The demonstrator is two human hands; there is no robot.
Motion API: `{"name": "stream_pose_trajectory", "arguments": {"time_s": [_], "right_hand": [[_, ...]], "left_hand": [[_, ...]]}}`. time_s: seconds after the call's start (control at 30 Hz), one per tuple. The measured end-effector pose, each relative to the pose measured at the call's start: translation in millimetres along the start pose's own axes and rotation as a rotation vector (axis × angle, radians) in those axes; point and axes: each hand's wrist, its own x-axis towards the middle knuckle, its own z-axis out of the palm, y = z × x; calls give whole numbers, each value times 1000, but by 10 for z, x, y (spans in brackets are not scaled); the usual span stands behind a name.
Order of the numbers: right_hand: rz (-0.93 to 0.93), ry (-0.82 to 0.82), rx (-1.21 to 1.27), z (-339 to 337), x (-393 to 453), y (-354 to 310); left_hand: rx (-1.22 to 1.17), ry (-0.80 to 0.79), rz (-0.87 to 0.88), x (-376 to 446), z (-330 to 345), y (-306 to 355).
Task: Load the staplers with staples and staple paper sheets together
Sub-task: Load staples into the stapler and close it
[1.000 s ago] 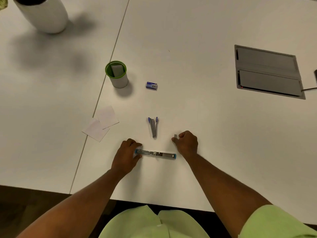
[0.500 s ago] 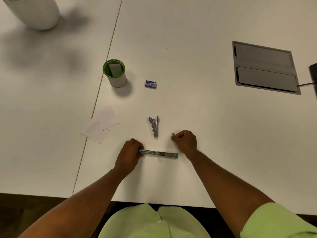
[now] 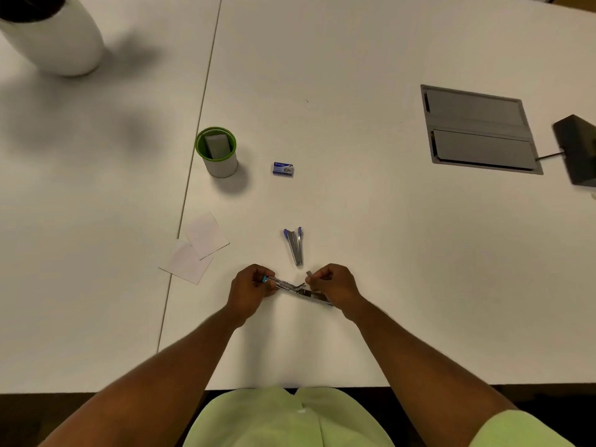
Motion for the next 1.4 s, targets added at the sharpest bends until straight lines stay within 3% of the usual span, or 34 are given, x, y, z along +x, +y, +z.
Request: {"name": "stream_pose_trajectory", "arguments": {"time_s": [0.23,0.5,0.83,1.4], "right_hand": [[-70,60,50,52,-79,-125],[-275,62,58,164,-230,-356],[-509,194,-297,222,-455,-402],[-777,309,-392,86,-714,-452]], "left_hand": [[-145,-60,-70,15,-65,103],[-150,-109,-18,7,-96,266],[-276,-158,-32,-82,-157,458],[-558,-322,-58,-303,-284,631]]}}
